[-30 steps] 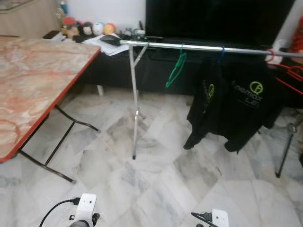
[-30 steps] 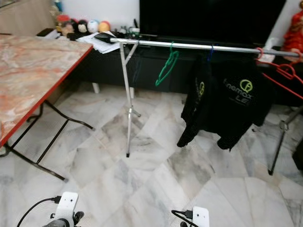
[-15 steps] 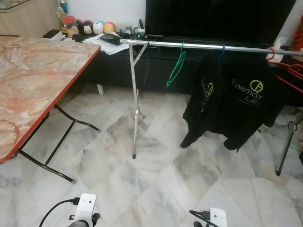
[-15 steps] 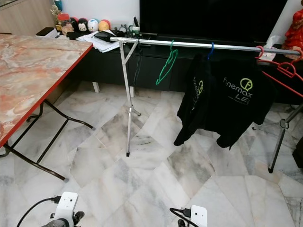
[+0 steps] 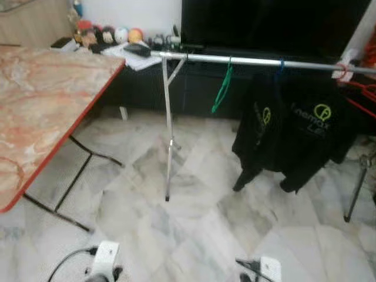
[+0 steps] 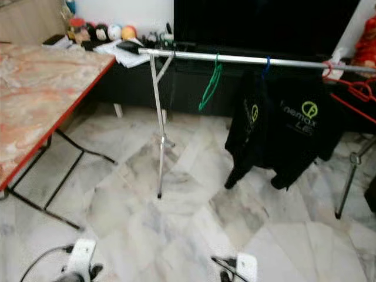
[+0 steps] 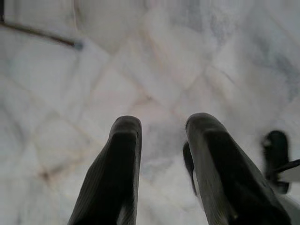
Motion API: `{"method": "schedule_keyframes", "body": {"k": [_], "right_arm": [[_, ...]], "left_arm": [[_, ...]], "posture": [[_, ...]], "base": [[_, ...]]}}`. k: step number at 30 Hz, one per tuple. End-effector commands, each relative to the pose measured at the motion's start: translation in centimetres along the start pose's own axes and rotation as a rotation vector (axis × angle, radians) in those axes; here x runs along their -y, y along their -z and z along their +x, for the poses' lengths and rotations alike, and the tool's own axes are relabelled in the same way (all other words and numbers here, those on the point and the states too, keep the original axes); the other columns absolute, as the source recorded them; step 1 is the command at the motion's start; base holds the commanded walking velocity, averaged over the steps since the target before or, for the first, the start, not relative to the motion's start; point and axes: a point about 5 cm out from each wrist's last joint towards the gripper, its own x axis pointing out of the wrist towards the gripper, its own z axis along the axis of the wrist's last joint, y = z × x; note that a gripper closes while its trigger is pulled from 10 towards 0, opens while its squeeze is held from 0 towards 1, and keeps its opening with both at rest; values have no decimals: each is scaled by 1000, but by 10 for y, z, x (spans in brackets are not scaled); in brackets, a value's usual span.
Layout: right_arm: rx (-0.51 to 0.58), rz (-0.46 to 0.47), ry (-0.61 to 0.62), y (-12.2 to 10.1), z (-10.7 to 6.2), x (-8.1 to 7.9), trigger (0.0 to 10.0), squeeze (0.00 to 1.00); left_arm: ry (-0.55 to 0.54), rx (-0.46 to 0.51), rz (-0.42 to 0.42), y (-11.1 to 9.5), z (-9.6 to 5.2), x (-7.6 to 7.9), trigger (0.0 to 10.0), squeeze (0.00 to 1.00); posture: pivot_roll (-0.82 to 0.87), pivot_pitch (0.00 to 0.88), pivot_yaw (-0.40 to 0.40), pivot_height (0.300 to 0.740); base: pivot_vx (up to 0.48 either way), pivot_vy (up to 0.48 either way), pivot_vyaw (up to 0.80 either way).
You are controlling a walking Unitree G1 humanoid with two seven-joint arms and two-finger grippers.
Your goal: Hang hanger
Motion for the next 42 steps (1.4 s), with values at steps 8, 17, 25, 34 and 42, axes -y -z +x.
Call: {"method": "schedule_keyframes", "body": {"k": [8, 17, 25, 34, 42], "right_arm": [[-1, 5, 22, 2, -2, 8, 10000, 0], [0, 0, 27, 2, -2, 8, 10000, 0], [2, -1, 30, 2, -2, 9, 10000, 0], [1, -14, 28, 2, -2, 10, 10000, 0], [1, -41, 24, 1, -2, 10, 10000, 0]], "left_arm": [[19, 0, -1, -1, 1, 7, 10000, 0], [22, 2, 3, -2, 1, 8, 10000, 0], [27, 0, 7, -1, 1, 10, 10000, 0], [36, 0, 17, 0, 1, 12, 10000, 0], [36, 0, 16, -1, 1, 13, 10000, 0]], "posture": [[-47, 0, -33, 740], [-42, 0, -34, 740], [-49, 0, -35, 740], [-46, 0, -37, 740], [-46, 0, -42, 740]], "base": [[307, 0, -302], [312, 0, 0], [311, 0, 0], [310, 0, 0], [307, 0, 0]]}}
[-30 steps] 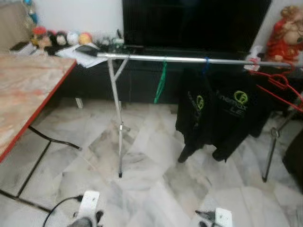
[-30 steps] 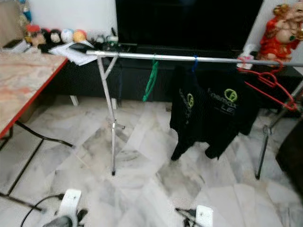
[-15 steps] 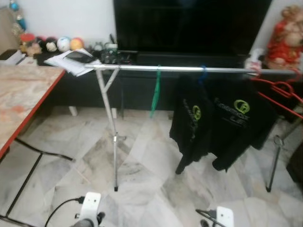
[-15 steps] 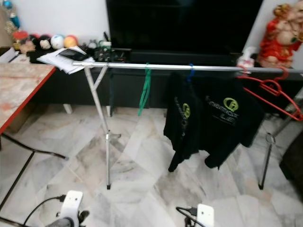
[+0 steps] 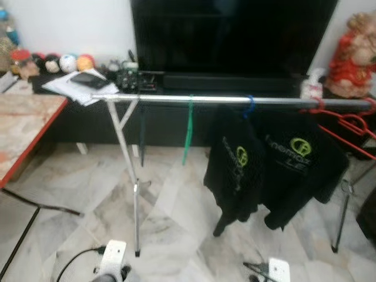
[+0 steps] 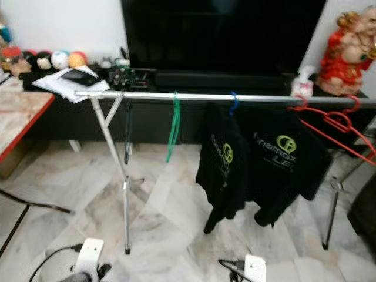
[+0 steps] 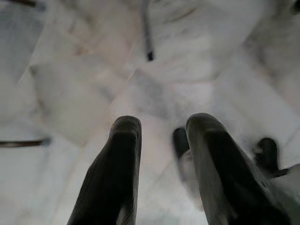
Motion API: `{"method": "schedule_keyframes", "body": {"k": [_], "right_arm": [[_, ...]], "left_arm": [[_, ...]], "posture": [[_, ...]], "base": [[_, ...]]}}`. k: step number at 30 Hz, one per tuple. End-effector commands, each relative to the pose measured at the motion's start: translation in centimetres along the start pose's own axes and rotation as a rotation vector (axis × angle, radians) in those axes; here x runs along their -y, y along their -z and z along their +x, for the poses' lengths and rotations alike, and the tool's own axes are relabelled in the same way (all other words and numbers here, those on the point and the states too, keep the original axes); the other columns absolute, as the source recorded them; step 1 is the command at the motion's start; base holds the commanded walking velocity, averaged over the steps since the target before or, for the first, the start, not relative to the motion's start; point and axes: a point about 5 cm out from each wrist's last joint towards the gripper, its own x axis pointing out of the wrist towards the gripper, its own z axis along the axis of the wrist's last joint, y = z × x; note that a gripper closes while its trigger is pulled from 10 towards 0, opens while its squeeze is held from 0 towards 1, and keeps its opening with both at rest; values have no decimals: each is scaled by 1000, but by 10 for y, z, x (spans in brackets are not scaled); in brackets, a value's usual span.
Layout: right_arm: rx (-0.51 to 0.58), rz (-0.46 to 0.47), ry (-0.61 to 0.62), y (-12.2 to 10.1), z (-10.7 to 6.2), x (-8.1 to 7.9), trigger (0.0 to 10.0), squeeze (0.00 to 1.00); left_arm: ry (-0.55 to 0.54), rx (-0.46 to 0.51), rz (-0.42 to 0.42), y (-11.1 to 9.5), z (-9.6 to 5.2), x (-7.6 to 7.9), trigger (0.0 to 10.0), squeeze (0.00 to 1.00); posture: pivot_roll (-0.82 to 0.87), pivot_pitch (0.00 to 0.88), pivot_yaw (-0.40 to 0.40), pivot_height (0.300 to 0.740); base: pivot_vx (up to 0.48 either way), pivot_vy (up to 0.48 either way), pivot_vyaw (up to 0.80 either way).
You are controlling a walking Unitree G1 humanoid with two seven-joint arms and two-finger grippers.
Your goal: Hang hanger
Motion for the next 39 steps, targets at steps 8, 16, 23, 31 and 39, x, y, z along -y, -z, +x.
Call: {"method": "schedule_keyframes", "body": {"k": [8, 16, 23, 31, 39], "right_arm": [[-15, -51, 22, 3, -3, 14, 10000, 0], [-21, -60, 16, 3, -3, 13, 10000, 0], [-21, -57, 18, 4, -3, 13, 10000, 0], [-13, -61, 10, 3, -3, 12, 10000, 0], [62, -31, 25, -2, -3, 13, 10000, 0]], "left_arm": [[18, 19, 4, -6, 2, 9, 10000, 0], [17, 17, 5, -5, 2, 9, 10000, 0], [16, 17, 7, -5, 2, 9, 10000, 0], [9, 22, 17, -6, 1, 8, 10000, 0], [17, 22, 20, -5, 1, 11, 10000, 0]], "posture": [[-49, 0, -46, 740], [-50, 0, -46, 740], [-53, 0, -44, 740], [-55, 0, -44, 740], [-70, 0, -50, 740]], "base": [[305, 0, 0], [302, 0, 582], [295, 0, 0], [140, 0, 0], [0, 0, 0]]}}
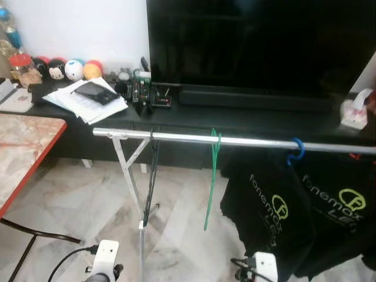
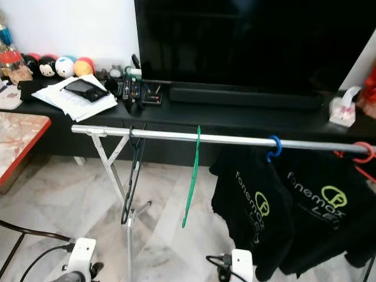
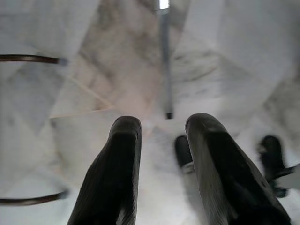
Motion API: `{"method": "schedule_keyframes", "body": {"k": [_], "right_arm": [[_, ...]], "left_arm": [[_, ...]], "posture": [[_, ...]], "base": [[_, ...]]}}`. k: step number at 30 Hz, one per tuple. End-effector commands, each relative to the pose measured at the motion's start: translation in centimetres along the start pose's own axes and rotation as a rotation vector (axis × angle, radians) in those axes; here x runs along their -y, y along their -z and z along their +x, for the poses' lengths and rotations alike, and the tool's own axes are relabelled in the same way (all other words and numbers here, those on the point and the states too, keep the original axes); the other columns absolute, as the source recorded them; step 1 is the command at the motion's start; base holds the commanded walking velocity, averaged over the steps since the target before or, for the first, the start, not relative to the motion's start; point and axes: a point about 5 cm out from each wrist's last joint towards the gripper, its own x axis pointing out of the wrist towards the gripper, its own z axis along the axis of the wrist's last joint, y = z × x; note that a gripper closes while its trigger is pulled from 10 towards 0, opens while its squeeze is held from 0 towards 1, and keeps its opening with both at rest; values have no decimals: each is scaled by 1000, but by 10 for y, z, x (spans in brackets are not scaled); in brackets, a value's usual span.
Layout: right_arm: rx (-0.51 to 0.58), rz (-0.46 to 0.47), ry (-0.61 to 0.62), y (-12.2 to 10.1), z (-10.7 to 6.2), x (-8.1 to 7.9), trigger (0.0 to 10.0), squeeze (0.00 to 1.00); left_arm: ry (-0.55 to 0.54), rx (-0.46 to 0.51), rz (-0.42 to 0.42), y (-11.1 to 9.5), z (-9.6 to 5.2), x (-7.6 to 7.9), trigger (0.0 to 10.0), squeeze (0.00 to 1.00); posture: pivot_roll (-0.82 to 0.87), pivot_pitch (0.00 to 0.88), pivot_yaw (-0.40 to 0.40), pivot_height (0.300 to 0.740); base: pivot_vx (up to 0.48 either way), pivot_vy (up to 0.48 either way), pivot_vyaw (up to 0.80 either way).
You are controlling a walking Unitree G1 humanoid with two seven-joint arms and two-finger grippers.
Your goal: Hang hanger
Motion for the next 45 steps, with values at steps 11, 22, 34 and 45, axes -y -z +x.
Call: {"method": "schedule_keyframes", "body": {"k": [11, 22, 34, 45], "right_arm": [[139, 94, -26, -9, -2, -2, 10000, 0], [674, 80, -62, -134, -5, -5, 10000, 0], [711, 65, -73, -136, -11, -8, 10000, 0], [860, 174, -23, -158, -34, 1, 10000, 0]], "left_arm": [[-7, -33, 28, 11, -3, -1, 10000, 0], [-22, -26, 30, 10, -2, -3, 10000, 0], [-24, -27, 33, 12, -3, -4, 10000, 0], [-17, -27, 23, 14, -4, -2, 10000, 0]], "posture": [[-95, 0, -48, 740], [-88, 0, -51, 740], [-80, 0, -59, 740], [-76, 0, -66, 740]], "base": [[0, 0, 0], [0, 0, 0], [0, 0, 0], [0, 0, 0]]}}
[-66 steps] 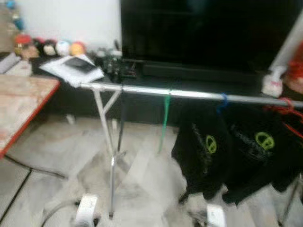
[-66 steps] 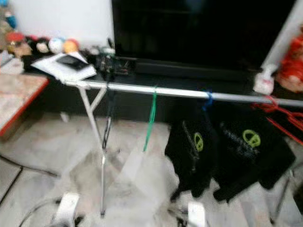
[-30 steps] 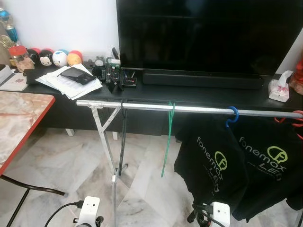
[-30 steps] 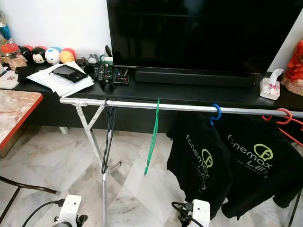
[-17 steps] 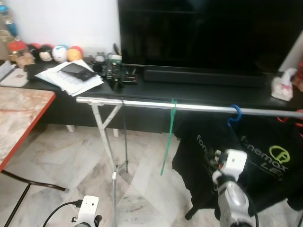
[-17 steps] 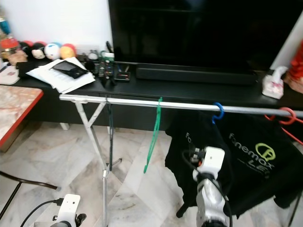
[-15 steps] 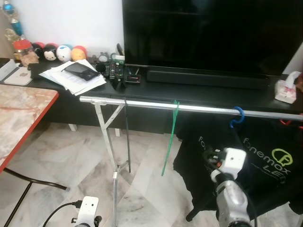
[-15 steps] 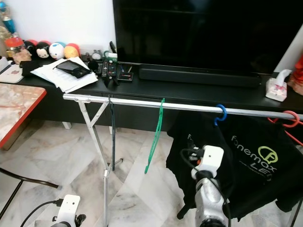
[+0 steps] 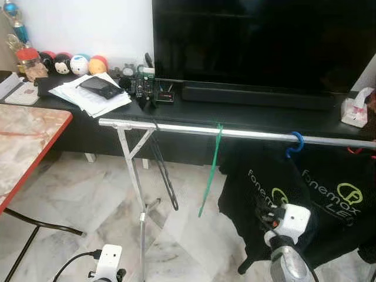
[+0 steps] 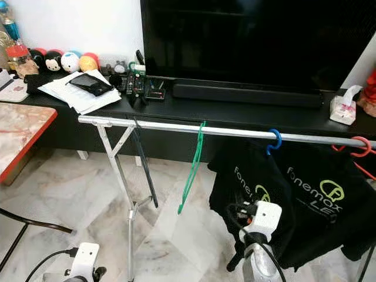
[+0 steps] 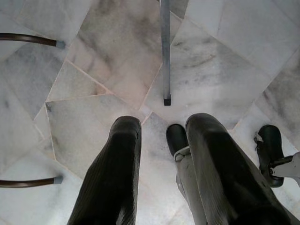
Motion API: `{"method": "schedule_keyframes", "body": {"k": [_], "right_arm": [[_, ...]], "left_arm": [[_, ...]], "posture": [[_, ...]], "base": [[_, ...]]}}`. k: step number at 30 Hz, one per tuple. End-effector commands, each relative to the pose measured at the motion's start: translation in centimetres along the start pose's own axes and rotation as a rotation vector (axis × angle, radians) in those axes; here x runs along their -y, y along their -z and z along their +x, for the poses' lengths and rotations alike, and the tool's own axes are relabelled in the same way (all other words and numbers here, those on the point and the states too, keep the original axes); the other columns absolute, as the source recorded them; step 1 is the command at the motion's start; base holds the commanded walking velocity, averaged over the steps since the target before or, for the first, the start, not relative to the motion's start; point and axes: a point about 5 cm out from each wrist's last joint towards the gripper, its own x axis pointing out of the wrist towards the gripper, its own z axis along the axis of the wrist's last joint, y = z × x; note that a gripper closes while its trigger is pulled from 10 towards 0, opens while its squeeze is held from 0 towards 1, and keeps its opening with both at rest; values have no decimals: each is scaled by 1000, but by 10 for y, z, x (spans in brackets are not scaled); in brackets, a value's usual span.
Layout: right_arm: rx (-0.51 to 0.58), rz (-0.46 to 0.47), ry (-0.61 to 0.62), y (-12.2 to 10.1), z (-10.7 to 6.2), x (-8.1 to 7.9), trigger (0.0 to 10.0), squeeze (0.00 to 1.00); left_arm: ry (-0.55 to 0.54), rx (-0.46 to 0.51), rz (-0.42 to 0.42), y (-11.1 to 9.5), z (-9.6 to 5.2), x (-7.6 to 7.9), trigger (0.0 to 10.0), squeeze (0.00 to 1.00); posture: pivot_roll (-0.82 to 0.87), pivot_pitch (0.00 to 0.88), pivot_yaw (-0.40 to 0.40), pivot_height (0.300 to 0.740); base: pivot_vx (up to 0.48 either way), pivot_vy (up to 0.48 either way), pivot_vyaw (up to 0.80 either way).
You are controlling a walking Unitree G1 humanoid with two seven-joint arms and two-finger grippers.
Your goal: Hang hanger
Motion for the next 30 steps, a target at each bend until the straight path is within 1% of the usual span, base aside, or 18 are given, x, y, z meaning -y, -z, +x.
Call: {"method": "schedule_keyframes", "body": {"k": [1, 2, 5, 13, 19, 23, 30], "right_arm": [[48, 7, 25, -13, 4, 4, 10000, 0], [69, -28, 8, -19, 7, 3, 10000, 0], [71, -66, -22, -22, 11, 1, 10000, 0], [67, -59, -34, -28, 19, -7, 10000, 0], [58, -63, -34, -34, 19, -8, 10000, 0], [54, -68, -33, -34, 20, -7, 10000, 0], [35, -63, -39, -35, 22, -12, 10000, 0]], "left_arm": [[10, -4, 18, 2, -1, 2, 10000, 0], [12, -3, 18, 2, 0, 2, 10000, 0], [11, -2, 15, 2, 0, 3, 10000, 0], [0, -1, 23, 1, 0, 2, 10000, 0], [0, 1, 26, 1, 0, 2, 10000, 0], [0, 2, 22, 0, 0, 3, 10000, 0], [-6, 6, 18, 0, 0, 3, 10000, 0]], "posture": [[-76, 0, -66, 740], [-80, 0, -67, 740], [-76, 0, -73, 740], [-69, 0, -79, 740], [-78, 0, -75, 740], [-78, 0, -75, 740], [-79, 0, -80, 740]], "base": [[0, 0, 0], [0, 0, 0], [0, 0, 0], [0, 0, 0], [0, 0, 0], [0, 0, 0], [0, 0, 0]]}}
